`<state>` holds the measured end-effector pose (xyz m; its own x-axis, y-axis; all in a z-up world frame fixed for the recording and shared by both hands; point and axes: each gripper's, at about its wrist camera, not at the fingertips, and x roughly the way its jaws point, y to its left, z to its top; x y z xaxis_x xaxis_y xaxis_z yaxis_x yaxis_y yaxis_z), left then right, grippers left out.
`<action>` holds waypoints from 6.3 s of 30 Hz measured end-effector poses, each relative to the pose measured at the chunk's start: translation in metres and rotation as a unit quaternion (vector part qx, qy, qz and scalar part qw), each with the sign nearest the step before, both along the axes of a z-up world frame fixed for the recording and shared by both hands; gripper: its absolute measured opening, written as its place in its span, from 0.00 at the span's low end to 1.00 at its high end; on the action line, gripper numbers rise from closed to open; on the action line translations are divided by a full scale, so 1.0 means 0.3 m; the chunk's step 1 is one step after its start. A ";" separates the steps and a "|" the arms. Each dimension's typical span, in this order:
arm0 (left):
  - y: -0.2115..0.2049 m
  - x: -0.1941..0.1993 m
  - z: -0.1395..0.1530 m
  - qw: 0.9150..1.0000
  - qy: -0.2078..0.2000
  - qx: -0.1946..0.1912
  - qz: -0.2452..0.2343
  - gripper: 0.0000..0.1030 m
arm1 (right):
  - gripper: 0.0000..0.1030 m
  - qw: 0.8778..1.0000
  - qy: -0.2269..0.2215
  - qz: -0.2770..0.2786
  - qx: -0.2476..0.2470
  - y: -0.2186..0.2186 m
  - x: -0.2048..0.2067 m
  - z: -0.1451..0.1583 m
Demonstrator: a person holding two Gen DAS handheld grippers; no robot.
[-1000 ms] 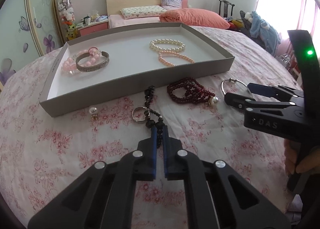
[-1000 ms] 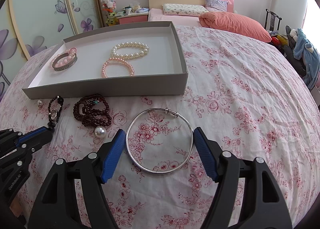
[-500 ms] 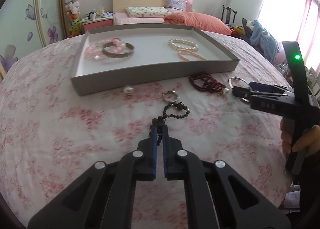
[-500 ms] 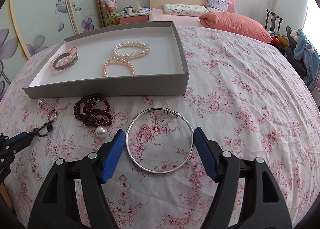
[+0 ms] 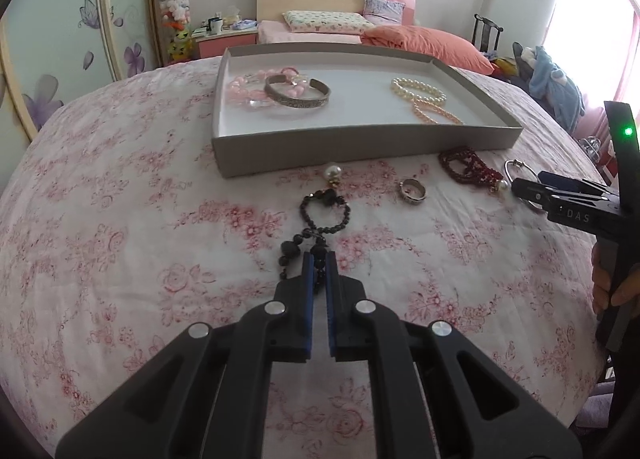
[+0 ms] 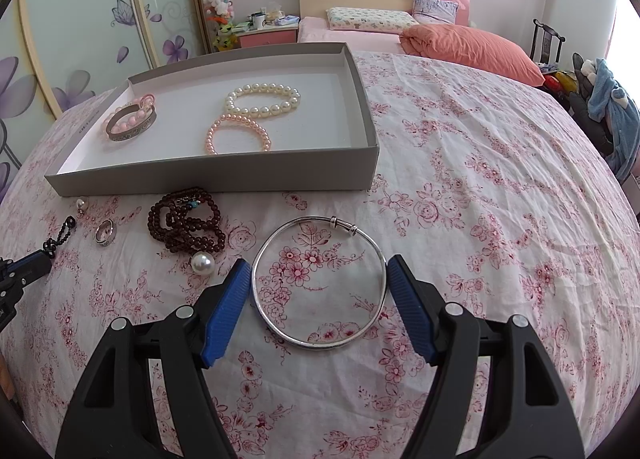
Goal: Organize jewelry
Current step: 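Grasp and lift the black beaded bracelet with the left tool while the right tool reaches the silver hoop bangle, then lift the black bracelet with the left tool while the right tool grasps and lifts the silver hoop bangle, then carry both into the grey tray and open both tools to release them, then withdraw both tools from the tray toward the loose pearl and ring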
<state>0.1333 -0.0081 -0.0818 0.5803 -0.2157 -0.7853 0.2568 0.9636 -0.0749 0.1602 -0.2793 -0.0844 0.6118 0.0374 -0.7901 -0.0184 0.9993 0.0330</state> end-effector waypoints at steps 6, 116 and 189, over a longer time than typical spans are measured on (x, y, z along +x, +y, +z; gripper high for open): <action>-0.018 0.022 -0.001 1.000 0.001 0.001 0.007 0.19 | 0.69 1.000 0.000 0.000 0.000 0.001 0.000 0.000; -0.054 -0.021 0.343 0.979 -0.196 -0.048 0.042 0.11 | 0.68 0.970 -0.239 0.028 0.030 0.122 -0.114 0.355; 0.056 0.146 0.160 0.993 -0.093 -0.037 0.070 0.50 | 0.60 0.995 -0.058 0.065 0.045 0.091 0.020 0.107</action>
